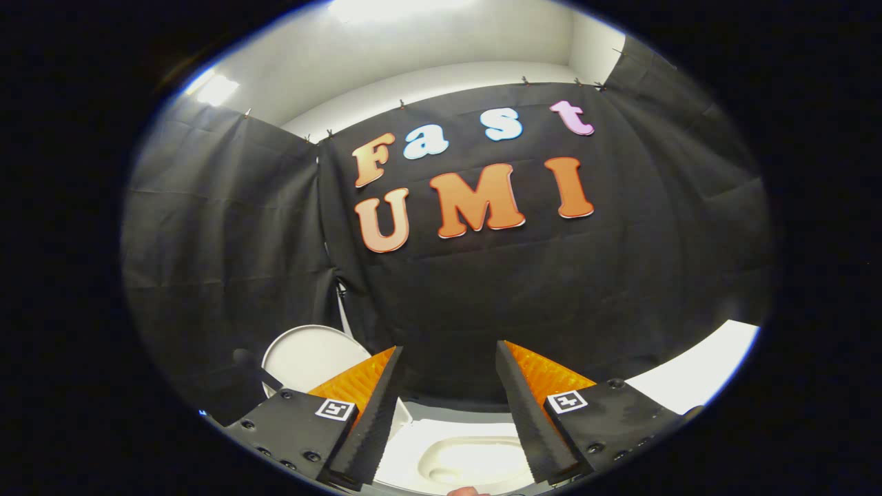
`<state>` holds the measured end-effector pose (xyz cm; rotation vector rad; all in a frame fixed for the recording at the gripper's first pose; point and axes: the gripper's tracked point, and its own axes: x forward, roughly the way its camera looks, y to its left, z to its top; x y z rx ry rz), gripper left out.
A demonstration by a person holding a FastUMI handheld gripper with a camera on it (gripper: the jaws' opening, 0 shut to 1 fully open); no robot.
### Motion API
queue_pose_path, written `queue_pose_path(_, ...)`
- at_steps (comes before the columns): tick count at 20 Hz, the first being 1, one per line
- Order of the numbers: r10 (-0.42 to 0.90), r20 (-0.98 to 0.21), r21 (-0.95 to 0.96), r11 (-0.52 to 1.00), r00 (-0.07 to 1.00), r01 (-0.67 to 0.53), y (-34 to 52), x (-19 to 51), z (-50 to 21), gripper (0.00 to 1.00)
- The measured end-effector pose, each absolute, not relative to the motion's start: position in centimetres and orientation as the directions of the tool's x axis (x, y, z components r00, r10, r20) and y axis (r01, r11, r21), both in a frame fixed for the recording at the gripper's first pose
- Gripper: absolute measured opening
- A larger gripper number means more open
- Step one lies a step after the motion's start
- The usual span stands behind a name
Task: Open the toilet lid.
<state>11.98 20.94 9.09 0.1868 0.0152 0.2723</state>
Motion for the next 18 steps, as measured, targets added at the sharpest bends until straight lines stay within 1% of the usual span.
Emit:
queue_pose_path(3,0.194,0.014,0.175,0.965,0.981,-0.194,15.2,11.2,8.1,0.86)
queue_pose_path(6,0.134,0.004,0.126,0.983,0.991,-0.133,11.0,10.2,7.0,0.86)
queue_pose_path(9,0.129,0.006,0.114,0.985,0.992,-0.129,9.1,9.1,6.1,0.86)
queue_pose_path(11,0.135,0.032,0.085,0.987,0.99,-0.137,8.0,8.0,5.5,0.87)
queue_pose_path(15,0.086,0.086,0.049,0.995,0.993,-0.09,4.9,6.4,5.0,0.86)
queue_pose_path(18,0.041,0.07,0.045,0.998,0.997,-0.044,2.5,5.4,3.4,0.86)
